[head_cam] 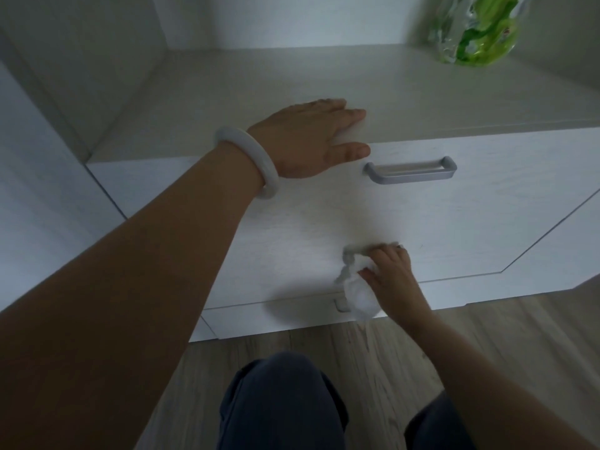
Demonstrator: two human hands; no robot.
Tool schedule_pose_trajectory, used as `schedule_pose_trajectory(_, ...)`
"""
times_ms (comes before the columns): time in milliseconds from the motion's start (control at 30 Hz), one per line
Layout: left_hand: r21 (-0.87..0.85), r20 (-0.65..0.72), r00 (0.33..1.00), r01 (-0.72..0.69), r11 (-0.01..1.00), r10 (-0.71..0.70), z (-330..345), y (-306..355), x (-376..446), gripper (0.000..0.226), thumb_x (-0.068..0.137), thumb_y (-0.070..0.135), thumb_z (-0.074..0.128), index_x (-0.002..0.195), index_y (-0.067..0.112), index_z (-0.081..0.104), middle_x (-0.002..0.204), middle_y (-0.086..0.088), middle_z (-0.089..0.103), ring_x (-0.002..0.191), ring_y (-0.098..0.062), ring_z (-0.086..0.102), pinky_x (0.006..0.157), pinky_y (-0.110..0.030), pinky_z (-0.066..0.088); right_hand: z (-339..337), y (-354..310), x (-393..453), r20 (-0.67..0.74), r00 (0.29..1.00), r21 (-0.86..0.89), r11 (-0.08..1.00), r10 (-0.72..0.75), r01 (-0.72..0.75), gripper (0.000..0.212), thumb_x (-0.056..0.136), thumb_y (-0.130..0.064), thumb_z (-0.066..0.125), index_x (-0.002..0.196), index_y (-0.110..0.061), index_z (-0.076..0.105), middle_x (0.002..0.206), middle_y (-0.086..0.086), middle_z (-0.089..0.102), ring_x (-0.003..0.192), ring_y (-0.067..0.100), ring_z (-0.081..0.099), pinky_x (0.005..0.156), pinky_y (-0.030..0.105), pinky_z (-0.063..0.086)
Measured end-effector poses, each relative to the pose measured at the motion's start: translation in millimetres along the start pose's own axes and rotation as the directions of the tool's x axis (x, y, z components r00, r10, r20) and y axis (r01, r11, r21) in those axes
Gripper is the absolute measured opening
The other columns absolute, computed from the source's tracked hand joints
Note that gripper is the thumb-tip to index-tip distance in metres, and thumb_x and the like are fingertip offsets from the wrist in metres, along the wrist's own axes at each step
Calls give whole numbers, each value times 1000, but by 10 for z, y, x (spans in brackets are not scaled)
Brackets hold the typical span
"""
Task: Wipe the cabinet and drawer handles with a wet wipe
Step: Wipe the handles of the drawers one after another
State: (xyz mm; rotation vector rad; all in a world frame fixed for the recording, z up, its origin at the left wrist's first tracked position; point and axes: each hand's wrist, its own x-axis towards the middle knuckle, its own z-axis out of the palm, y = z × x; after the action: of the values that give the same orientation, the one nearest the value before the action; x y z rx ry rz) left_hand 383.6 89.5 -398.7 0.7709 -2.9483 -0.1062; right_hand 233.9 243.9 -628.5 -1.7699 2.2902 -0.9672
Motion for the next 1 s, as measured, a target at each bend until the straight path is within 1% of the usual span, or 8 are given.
schedule_pose_trajectory(133, -9, -7, 1000, 0, 1000, 0, -10, -14, 11, 71, 92, 65, 30, 153, 32, 13, 162, 3, 8, 148, -13, 6, 119, -32, 7, 37, 15, 6, -17, 1000, -46, 999, -10, 10, 8, 91, -8, 58, 98, -11, 58, 104, 1, 53, 104, 22, 41, 94, 26, 31)
schedule_pose_trajectory(200, -8, -5, 1000, 6, 1000, -6, -2, -15, 7, 71, 92, 65, 30, 152, 32, 13, 161, 3, 8, 148, -12, 6, 118, -31, 6, 77, -28, -22, -35, 999, -49, 998, -29, 27, 19, 87, 3, 53, 97, -12, 57, 102, -1, 50, 103, 19, 37, 97, 32, 32)
schedule_pose_trajectory(300, -12, -3, 1000, 5, 1000, -5, -2, -2, 0, 70, 92, 64, 30, 152, 32, 13, 161, 3, 8, 148, -12, 7, 117, -31, 6, -22, 23, -11, -37, 996, 16, 996, -82, 83, 33, 84, 11, 51, 94, -21, 58, 96, -9, 47, 95, 11, 35, 85, 27, 34)
schedule_pose_trajectory(467, -12, -2, 1000, 5, 1000, -5, -7, -12, 3, 71, 92, 65, 30, 152, 32, 13, 162, 3, 8, 148, -12, 6, 117, -30, 6, -115, -131, 24, -32, 998, 154, 986, -58, 62, 18, 83, -23, 38, 84, -28, 56, 83, -20, 48, 84, 3, 38, 81, 11, 33)
schedule_pose_trajectory(567, -8, -1, 1000, -3, 1000, 3, -4, -14, 0, 71, 92, 65, 30, 153, 31, 13, 162, 3, 8, 148, -12, 7, 117, -30, 6, -177, -124, 35, -33, 995, 179, 979, -96, 101, 32, 84, -38, 37, 83, -25, 66, 83, -25, 53, 88, 7, 48, 83, 2, 29)
schedule_pose_trajectory(700, -11, -3, 1000, 7, 1000, -7, -12, -12, 0, 71, 92, 64, 30, 153, 32, 13, 162, 3, 8, 148, -12, 6, 117, -31, 6, -133, -103, 50, -15, 1000, 196, 981, -6, 9, 49, 76, -44, 31, 84, -14, 69, 81, -14, 53, 89, 10, 40, 80, 2, 28)
schedule_pose_trajectory(833, -13, -2, 1000, 0, 1000, 0, -1, -16, -1, 71, 92, 64, 30, 153, 32, 13, 162, 3, 7, 148, -12, 6, 119, -32, 6, -111, -127, 48, 22, 999, 174, 984, 41, -44, 39, 78, -39, 27, 82, -21, 61, 84, -10, 50, 90, 10, 37, 79, 2, 27)
schedule_pose_trajectory(1000, -13, 3, 1000, 3, 1000, -3, 0, -11, 10, 71, 92, 64, 29, 153, 31, 12, 162, 3, 7, 148, -12, 6, 119, -31, 5, -47, -69, 53, 25, 995, 22, 995, 99, -99, 20, 89, -13, 50, 96, -14, 69, 96, 0, 60, 105, 22, 46, 91, 16, 33)
